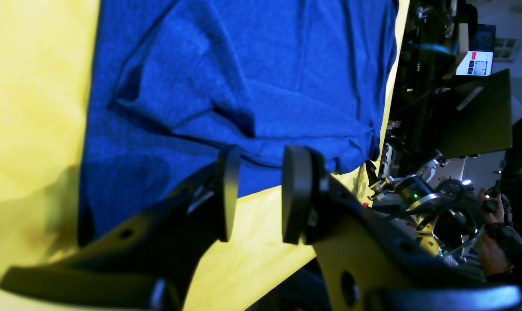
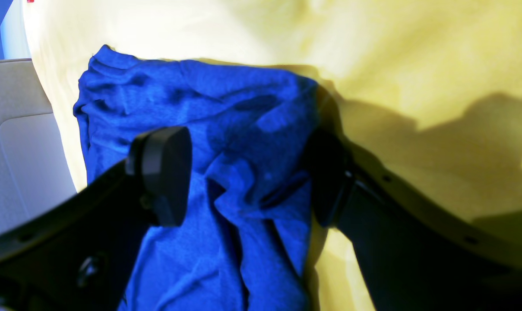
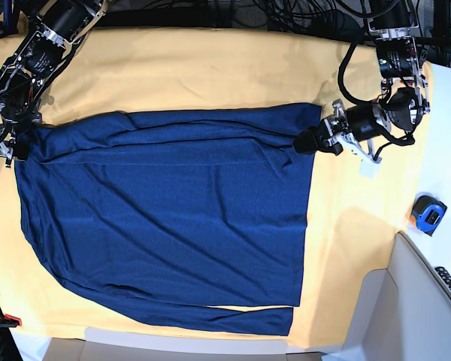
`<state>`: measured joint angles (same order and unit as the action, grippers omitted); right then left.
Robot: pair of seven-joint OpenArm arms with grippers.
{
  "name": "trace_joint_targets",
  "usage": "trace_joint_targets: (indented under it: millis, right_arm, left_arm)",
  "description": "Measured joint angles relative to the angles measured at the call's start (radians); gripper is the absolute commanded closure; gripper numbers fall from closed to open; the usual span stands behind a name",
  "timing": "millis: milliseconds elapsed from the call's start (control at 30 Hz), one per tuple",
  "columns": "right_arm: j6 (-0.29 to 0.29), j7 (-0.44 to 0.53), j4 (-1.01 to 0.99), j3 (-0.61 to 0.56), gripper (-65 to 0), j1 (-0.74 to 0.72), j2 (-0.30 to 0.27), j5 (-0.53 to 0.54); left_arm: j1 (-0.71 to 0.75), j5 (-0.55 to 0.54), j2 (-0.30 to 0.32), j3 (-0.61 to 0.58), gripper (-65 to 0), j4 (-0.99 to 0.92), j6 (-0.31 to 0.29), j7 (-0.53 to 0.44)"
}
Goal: Fold the T-shirt properly
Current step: 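Hold the shoulder edge with both grippers and adjust the grip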
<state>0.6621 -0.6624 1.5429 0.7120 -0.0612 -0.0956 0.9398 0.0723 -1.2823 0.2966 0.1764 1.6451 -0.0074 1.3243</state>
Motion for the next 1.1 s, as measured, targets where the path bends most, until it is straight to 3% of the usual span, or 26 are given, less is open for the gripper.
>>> trace_joint_targets:
  millis: [333,900,967,1100]
  right_arm:
    - [0.020,0.005,-0.007,-0.062,-41.0,-0.034,-0.019,-0.026]
    - [0.027,-0.008,-0.012,-0.069,-40.1,-0.052,-0.013,-0.023]
    - [0.015,-0.007,-0.012,-0.069,-34.1,-0.032,-0.012,-0.021]
    - [0.016,-0.003,-0.012,-0.069,-15.5,-0.003,-0.011,-0.022]
  left_arm:
    - [0.000,0.000,0.000,0.000,-17.8,0.000,0.000,0.000]
    - [0.000,0.000,0.000,0.000,-17.8,0.000,0.000,0.000]
    - [0.000,0.016,0.000,0.000,-17.8,0.000,0.000,0.000]
    - [0.006,0.074,0.000,0.000,-18.0,0.000,0.007,-0.001]
